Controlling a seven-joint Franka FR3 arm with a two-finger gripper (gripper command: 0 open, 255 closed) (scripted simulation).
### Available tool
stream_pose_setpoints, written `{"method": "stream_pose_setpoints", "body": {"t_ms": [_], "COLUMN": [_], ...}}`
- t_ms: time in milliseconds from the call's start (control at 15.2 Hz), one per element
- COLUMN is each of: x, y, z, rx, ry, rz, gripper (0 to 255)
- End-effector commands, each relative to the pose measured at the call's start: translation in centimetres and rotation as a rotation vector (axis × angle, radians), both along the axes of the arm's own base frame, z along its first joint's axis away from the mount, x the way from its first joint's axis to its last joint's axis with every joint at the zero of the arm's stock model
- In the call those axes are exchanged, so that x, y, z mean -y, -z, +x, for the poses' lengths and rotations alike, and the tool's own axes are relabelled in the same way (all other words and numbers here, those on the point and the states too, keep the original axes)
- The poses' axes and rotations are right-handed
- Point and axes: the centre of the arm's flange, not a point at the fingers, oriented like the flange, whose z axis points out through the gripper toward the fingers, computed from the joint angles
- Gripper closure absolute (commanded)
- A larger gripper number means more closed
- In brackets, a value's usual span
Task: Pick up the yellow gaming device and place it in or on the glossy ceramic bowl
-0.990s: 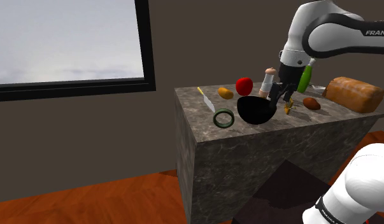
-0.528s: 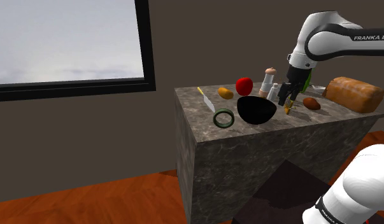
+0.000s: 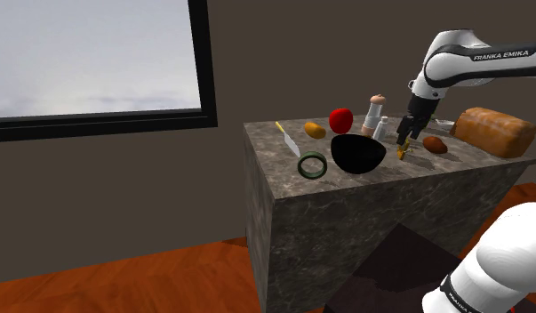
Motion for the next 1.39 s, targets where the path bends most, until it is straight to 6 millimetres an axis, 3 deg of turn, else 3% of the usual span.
{"method": "stream_pose_setpoints", "body": {"t_ms": [0, 330, 858, 1320], "x": [2.7, 8.8, 8.8, 8.8], "y": [0.8, 2.5, 6.5, 6.5], "z": [-0.2, 0.1, 0.3, 0.3], "rx": [0.004, 0.011, 0.011, 0.011], "ry": [-0.004, -0.009, -0.009, -0.009], "rz": [0.005, 0.019, 0.019, 0.019], "gripper": [0, 0, 0, 0]}}
